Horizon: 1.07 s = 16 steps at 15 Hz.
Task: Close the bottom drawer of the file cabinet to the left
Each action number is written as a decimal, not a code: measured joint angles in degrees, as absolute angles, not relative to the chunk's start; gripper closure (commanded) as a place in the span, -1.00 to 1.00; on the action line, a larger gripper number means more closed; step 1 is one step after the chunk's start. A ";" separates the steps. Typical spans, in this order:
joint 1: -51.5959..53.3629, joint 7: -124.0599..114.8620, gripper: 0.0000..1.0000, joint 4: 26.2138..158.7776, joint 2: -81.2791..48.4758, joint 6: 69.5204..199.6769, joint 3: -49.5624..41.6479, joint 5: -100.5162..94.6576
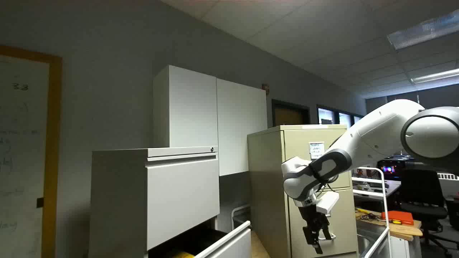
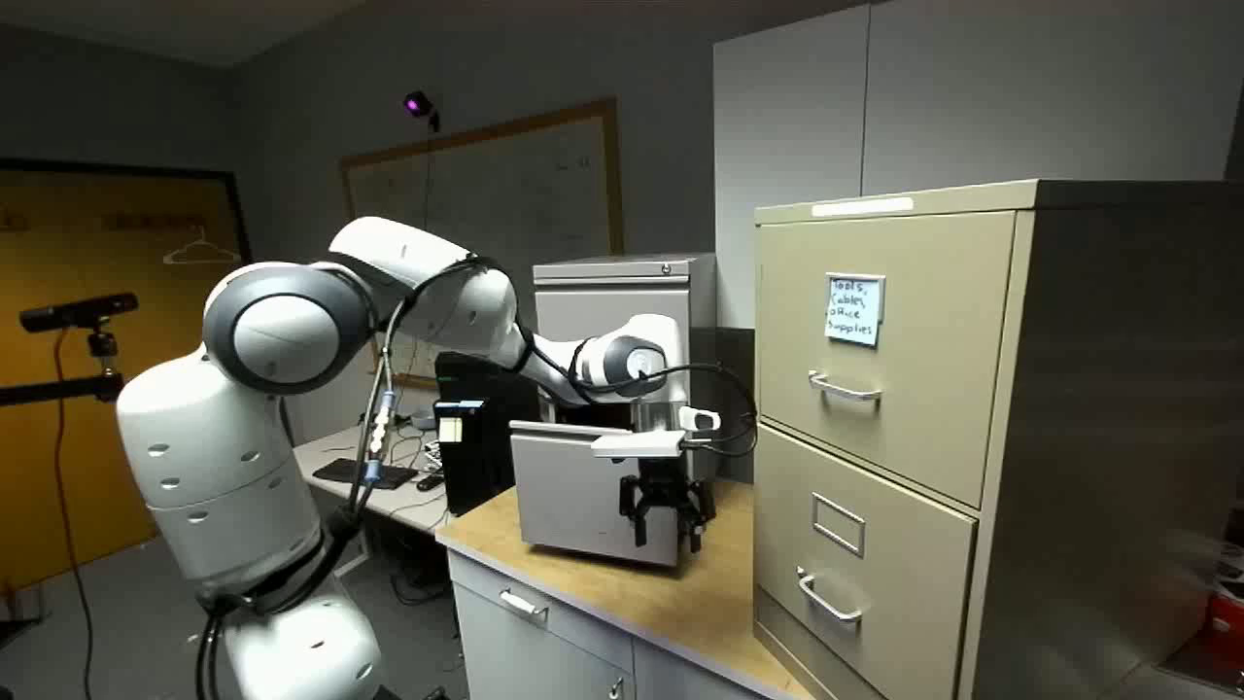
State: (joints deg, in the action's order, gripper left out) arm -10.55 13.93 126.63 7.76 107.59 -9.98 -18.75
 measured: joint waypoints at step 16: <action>-10.03 13.68 -1.00 126.48 7.56 109.97 -9.97 -16.40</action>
State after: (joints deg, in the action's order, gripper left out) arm -10.03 13.68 126.48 7.56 109.97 -9.97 -16.40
